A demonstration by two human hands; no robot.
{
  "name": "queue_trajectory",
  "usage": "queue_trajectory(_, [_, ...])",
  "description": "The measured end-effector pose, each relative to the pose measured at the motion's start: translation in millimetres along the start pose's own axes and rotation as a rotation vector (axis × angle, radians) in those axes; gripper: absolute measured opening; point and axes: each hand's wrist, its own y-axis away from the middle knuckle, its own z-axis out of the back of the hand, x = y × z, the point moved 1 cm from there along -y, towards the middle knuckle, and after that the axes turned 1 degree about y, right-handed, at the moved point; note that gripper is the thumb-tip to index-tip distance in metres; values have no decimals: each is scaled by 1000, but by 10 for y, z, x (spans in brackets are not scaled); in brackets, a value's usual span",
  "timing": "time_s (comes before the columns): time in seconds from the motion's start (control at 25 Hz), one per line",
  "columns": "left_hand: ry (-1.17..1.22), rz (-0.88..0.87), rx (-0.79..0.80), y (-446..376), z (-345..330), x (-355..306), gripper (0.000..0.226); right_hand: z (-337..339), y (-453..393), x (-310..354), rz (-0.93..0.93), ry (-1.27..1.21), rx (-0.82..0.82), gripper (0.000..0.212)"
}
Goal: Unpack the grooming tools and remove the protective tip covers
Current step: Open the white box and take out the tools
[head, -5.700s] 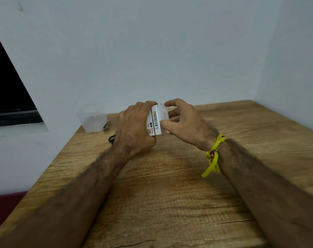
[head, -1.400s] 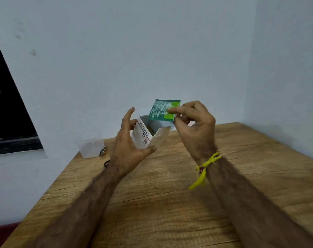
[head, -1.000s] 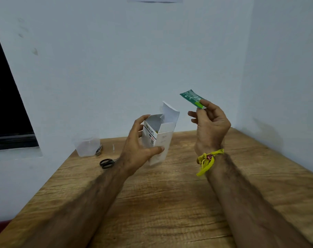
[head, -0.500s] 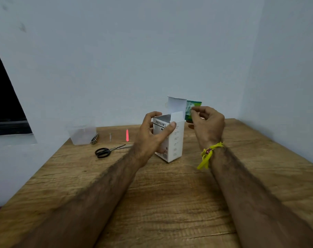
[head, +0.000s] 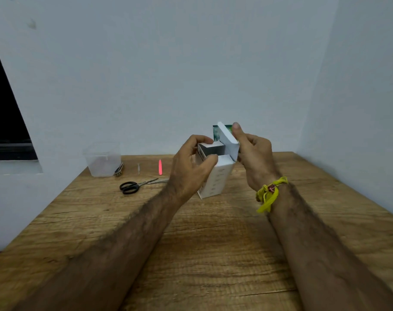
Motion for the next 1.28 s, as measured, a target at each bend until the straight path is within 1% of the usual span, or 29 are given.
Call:
queue_trajectory(0.04, [-54, -60, 1, 3, 11, 6, 26, -6, 14, 39, -51, -30, 77, 44])
queue_trajectory(0.08, [-91, -95, 2, 7, 19, 12, 27, -10, 32, 70, -81, -57, 154, 46])
queue_trajectory(0.16, [-102, -108, 15, 19, 30, 21, 32, -20, 69, 110, -86, -49, 267, 42])
queue_trajectory(0.24, [-76, -112, 84, 37, 35, 53, 48, -33, 93, 122, -36, 4, 271, 30])
queue_trajectory(0.32, [-58, -107, 165, 55, 44, 115, 74, -38, 104, 106, 18, 75, 210, 19])
queue_trajectory(0.36, [-51, -89, 180, 53, 45, 145, 87, -39, 110, 96, 34, 128, 189, 23])
queue_trajectory(0.4, [-41, -65, 175, 47, 45, 172, 97, -43, 113, 88, 44, 195, 177, 35])
queue_trajectory(0.44, [-25, -45, 163, 35, 40, 196, 102, -48, 116, 72, 54, 264, 169, 47])
queue_trajectory(0.48, [-6, -38, 150, 20, 32, 219, 105, -52, 123, 57, 74, 323, 164, 55])
queue_trajectory(0.56, [30, -42, 140, -2, 21, 264, 107, -63, 146, 48, 128, 374, 152, 59])
queue_trajectory(0.64, [48, -53, 143, -13, 20, 294, 108, -71, 153, 48, 143, 359, 150, 60])
queue_trajectory(0.68, [46, -60, 138, -14, 20, 300, 109, -72, 139, 42, 102, 302, 165, 62])
queue_trajectory(0.76, [38, -79, 128, -7, 13, 299, 111, -71, 104, 41, -52, 124, 213, 67])
queue_trajectory(0.8, [38, -91, 127, -7, 7, 296, 112, -66, 85, 42, -119, 54, 239, 66])
queue_trajectory(0.96, [20, -136, 134, -2, -34, 274, 112, -12, 40, 64, -224, -51, 287, 49])
queue_trajectory(1.04, [-9, -157, 140, 4, -60, 262, 111, -4, 66, 60, -220, -63, 256, 44])
queue_trajectory(1.12, [-29, -168, 137, 0, -67, 260, 109, -50, 93, 58, -174, 5, 193, 39])
queue_trajectory(1.2, [-27, -166, 131, -3, -52, 269, 109, -102, 112, 62, -136, 61, 162, 50])
queue_trajectory(1.24, [-13, -159, 131, -5, -37, 271, 109, -111, 116, 71, -151, 58, 162, 57])
queue_trajectory(1.28, [-6, -153, 136, -7, -28, 269, 109, -98, 120, 83, -187, 31, 177, 60])
